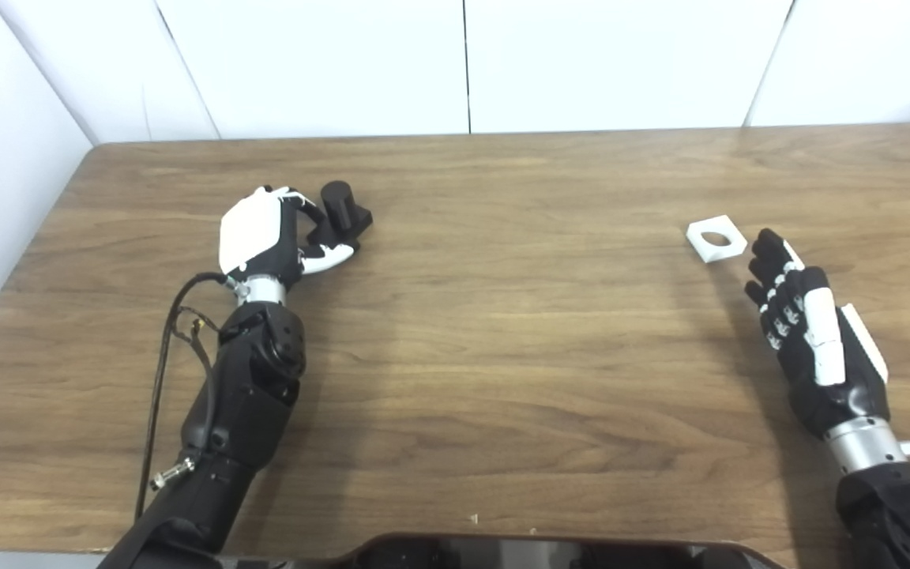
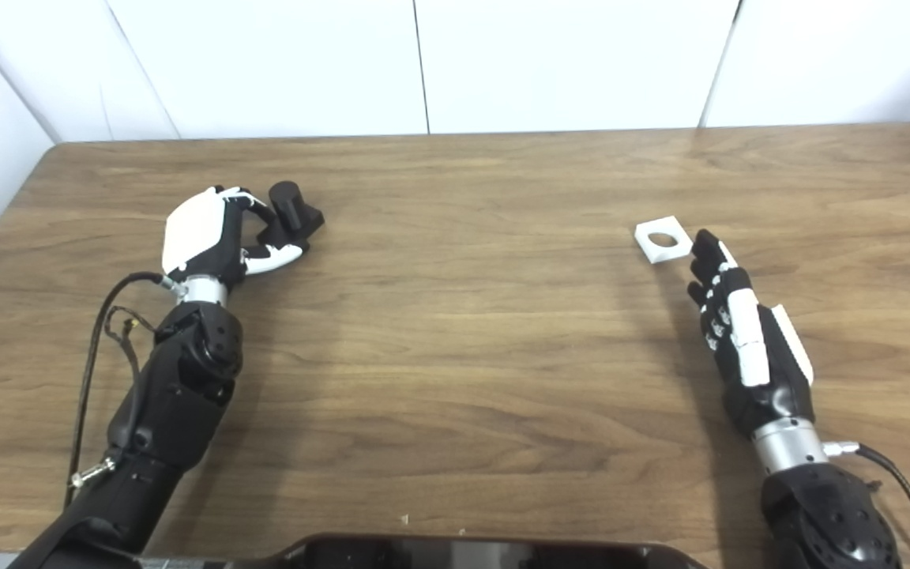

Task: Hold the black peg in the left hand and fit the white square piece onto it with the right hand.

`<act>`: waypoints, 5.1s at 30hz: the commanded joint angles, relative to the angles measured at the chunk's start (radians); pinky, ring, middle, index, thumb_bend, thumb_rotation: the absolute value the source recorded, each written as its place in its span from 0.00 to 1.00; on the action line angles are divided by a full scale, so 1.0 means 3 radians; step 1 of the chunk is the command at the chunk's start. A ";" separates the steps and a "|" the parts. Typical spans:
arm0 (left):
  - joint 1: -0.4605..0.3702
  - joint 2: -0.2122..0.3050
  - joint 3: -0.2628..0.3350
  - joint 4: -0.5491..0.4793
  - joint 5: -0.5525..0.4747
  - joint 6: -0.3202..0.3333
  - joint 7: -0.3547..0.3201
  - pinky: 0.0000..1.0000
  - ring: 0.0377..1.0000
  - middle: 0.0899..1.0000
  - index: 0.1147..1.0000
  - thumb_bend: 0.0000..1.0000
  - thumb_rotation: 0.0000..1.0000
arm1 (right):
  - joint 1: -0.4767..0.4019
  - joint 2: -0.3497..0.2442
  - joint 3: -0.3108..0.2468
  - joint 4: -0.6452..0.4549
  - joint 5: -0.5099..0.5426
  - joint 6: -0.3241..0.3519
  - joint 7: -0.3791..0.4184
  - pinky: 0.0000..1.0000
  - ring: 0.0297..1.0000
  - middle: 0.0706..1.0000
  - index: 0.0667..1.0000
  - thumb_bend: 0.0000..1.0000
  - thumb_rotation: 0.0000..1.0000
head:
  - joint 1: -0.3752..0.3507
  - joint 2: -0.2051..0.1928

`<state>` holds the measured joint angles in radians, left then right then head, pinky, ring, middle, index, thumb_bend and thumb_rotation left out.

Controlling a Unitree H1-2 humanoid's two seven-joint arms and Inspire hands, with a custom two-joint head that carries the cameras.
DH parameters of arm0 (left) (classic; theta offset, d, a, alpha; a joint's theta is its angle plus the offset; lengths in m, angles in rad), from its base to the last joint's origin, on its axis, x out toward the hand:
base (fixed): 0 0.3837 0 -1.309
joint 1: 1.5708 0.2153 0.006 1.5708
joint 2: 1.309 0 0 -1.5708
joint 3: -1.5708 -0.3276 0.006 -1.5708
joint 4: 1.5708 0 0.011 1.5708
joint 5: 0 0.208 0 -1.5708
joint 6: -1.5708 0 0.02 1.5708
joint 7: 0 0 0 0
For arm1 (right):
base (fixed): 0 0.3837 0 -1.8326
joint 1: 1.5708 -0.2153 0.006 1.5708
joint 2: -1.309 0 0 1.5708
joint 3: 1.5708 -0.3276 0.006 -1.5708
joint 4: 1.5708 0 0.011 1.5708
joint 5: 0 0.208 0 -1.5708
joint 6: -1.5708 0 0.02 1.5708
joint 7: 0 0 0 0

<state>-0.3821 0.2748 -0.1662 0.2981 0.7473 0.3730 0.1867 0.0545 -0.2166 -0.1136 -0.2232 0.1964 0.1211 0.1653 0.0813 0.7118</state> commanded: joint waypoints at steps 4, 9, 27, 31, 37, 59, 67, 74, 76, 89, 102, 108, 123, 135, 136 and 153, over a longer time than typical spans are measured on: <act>-0.0115 0.0052 0.0029 -0.0067 -0.0020 -0.0040 0.0106 0.97 0.96 0.86 0.50 0.69 0.27 | -0.0081 -0.0032 -0.0009 -0.0078 0.0001 -0.0109 0.0012 1.00 1.00 0.99 0.97 0.59 1.00 | 0.0005 0.0000; -0.0105 0.0038 0.0053 -0.0066 -0.0077 -0.0084 0.0141 0.98 0.96 0.86 0.49 0.68 0.24 | -0.0093 -0.0039 -0.0006 -0.0075 0.0005 -0.0103 0.0023 1.00 1.00 0.99 0.97 0.58 1.00 | 0.0007 0.0002; -0.0096 -0.0010 0.0082 -0.0072 -0.0183 -0.0100 0.0175 0.99 0.98 0.86 0.42 0.51 0.07 | -0.0117 -0.0086 0.0006 -0.0063 -0.0014 -0.0091 0.0043 1.00 1.00 0.99 0.97 0.58 1.00 | 0.0000 0.0003; -0.0086 -0.0025 0.0092 -0.0085 -0.0198 -0.0102 0.0179 0.98 0.97 0.86 0.42 0.51 0.07 | -0.0117 -0.0089 0.0009 -0.0067 -0.0028 -0.0076 0.0039 1.00 1.00 0.99 0.97 0.59 1.00 | -0.0004 0.0003; -0.0054 -0.0063 0.0109 -0.0179 -0.0252 -0.0093 0.0147 0.99 0.98 0.86 0.42 0.51 0.07 | -0.0117 -0.0088 0.0008 -0.0061 -0.0017 -0.0080 0.0053 1.00 1.00 0.99 0.97 0.59 1.00 | 0.0002 0.0003; 0.0229 -0.0217 -0.0213 -0.1100 -0.0099 0.0155 -0.0370 0.94 0.97 0.87 0.42 0.51 0.08 | -0.0119 -0.0045 0.0053 -0.0050 -0.0026 -0.0052 0.0061 1.00 1.00 1.00 0.98 0.59 1.00 | -0.0029 -0.0005; 0.0451 -0.0268 -0.0438 -0.1394 0.0027 0.0100 -0.0506 0.91 0.95 0.86 0.43 0.51 0.08 | -0.0114 -0.0049 0.0069 -0.0056 -0.0061 -0.0055 0.0049 1.00 1.00 1.00 0.99 0.61 1.00 | -0.0045 0.0005; 0.0652 -0.0342 -0.0656 -0.1584 0.0214 0.0037 -0.0551 0.89 0.94 0.84 0.42 0.51 0.08 | -0.0100 -0.0033 0.0082 -0.0067 -0.0061 -0.0051 0.0042 1.00 1.00 1.00 0.99 0.60 1.00 | -0.0080 0.0013; 0.0706 -0.0371 -0.0697 -0.1613 0.0248 0.0012 -0.0548 0.88 0.93 0.84 0.42 0.51 0.08 | -0.0096 -0.0034 0.0082 -0.0066 -0.0067 -0.0052 0.0037 1.00 1.00 1.00 0.99 0.61 1.00 | -0.0089 0.0014; 0.1057 -0.0565 -0.0939 -0.1796 0.0388 -0.0238 -0.0464 0.90 0.92 0.83 0.42 0.51 0.08 | -0.0080 -0.0019 0.0080 -0.0079 -0.0057 -0.0063 0.0042 1.00 1.00 1.00 0.99 0.60 1.00 | -0.0129 0.0035; 0.1457 -0.0624 -0.1046 -0.2213 0.0413 -0.0238 -0.0778 0.92 0.94 0.85 0.43 0.51 0.08 | -0.0068 -0.0003 0.0071 -0.0122 -0.0081 -0.0010 0.0012 1.00 1.00 1.00 0.98 0.62 1.00 | -0.0155 0.0066; 0.1577 -0.0634 -0.1062 -0.2307 0.0455 -0.0233 -0.0876 0.90 0.94 0.85 0.43 0.51 0.07 | -0.0082 -0.0014 0.0067 -0.0132 -0.0085 0.0022 0.0007 1.00 1.00 1.00 0.98 0.62 1.00 | -0.0166 0.0079; 0.1578 -0.0641 -0.0968 -0.2211 0.0477 -0.0212 -0.0893 0.84 0.95 0.85 0.43 0.50 0.08 | -0.0209 -0.0159 0.0137 -0.0120 -0.0627 -0.0114 -0.0119 0.89 0.94 0.95 0.94 0.61 0.79 | -0.0167 0.0082; 0.1584 -0.0647 -0.0920 -0.2168 0.0481 -0.0277 -0.0916 0.84 0.95 0.85 0.43 0.51 0.08 | -0.1155 -0.0836 0.0423 0.0034 -0.2265 -0.0043 -0.0182 0.97 0.97 0.92 0.77 0.82 0.32 | -0.0246 0.0061; 0.1585 -0.0650 -0.0922 -0.2165 0.0481 -0.0277 -0.0922 0.84 0.95 0.85 0.43 0.50 0.08 | -0.1235 -0.0875 0.0449 0.0087 -0.2304 -0.0055 -0.0158 0.97 0.98 0.92 0.74 0.83 0.29 | -0.0249 0.0055; 0.1620 -0.0642 -0.0909 -0.2165 0.0491 -0.0324 -0.0886 0.84 0.95 0.85 0.43 0.50 0.08 | -0.2015 -0.1351 0.0932 0.0632 -0.2715 0.0180 0.0660 1.00 1.00 1.00 0.67 0.95 0.26 | -0.0322 0.0034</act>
<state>0.0957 0.0809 -0.4450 -0.3588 0.8739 0.2831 -0.0849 -0.4886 -0.5869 0.1656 -0.0276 -0.6040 0.1696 0.3437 -0.0153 0.7210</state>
